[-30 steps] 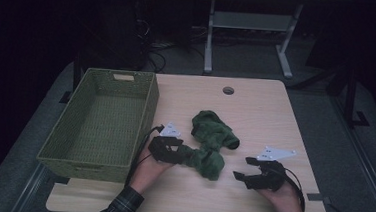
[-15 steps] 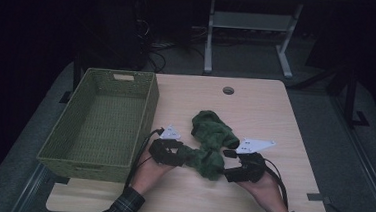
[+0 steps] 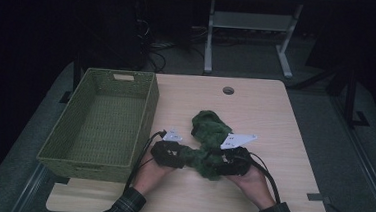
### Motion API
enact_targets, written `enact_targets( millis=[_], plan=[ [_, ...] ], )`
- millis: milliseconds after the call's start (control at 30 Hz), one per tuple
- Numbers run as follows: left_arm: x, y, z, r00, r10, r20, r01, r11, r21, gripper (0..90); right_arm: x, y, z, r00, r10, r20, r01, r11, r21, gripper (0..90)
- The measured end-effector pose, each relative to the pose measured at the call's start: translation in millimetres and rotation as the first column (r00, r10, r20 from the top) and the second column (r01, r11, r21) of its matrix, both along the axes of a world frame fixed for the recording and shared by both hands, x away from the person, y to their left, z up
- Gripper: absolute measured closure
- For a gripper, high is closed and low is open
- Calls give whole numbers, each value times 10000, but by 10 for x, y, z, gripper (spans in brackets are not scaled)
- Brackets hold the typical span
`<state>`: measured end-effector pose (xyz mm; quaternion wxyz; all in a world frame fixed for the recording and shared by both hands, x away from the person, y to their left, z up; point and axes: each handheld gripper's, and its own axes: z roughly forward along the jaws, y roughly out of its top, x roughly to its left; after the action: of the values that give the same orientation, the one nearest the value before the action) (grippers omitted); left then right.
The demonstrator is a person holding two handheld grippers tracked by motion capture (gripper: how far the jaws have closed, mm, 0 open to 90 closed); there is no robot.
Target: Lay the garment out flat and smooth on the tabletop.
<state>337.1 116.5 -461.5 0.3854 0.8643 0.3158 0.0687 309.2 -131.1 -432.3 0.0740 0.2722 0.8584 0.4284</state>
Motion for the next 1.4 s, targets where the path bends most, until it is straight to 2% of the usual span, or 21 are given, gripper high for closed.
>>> enact_targets(
  millis=[67,133,200,300,467,533,767,967,1000,1300,1400],
  plan=[
    [0,0,-4,10000,-26,-24,26,10000,41,425,5,4,-46,9998,-74,-166,72,9999,-112,586],
    [-2,-2,-7,10000,-73,-39,73,10000,62,456,3,0,-73,9999,-68,-96,66,9998,-205,664],
    [-2,-4,-9,9999,-104,-69,104,9999,77,481,4,-18,-73,9999,-12,-106,11,9999,-133,744],
    [-1,-5,-16,9998,-100,-174,100,9999,42,556,-2,-50,-49,9999,6,-157,-5,10000,37,814],
    [-4,-2,-1,9993,-121,-342,117,9999,-97,710,-8,-113,-22,9998,11,-191,-7,9998,181,832],
    [-2,1,7,9992,-134,-385,128,9998,-157,739,-11,-156,-8,9999,14,-161,-9,9996,287,834],
    [-35,11,65,9982,-192,-568,164,9986,-502,767,-50,-395,80,9997,-219,-133,228,9973,692,831],
    [-83,27,127,9982,-144,-584,103,9975,-694,780,-137,-622,129,9984,-569,61,564,9960,700,829],
    [-94,30,138,9981,-131,-606,88,9974,-714,783,-159,-668,127,9979,-632,151,619,9955,714,829],
    [-202,23,134,9968,-225,-761,168,9971,-746,787,-366,-1052,0,9913,-1280,-316,1297,9897,601,848],
    [-226,24,123,9964,-231,-812,173,9973,-716,786,-405,-1132,-20,9897,-1399,-289,1414,9882,592,846]
  ],
)
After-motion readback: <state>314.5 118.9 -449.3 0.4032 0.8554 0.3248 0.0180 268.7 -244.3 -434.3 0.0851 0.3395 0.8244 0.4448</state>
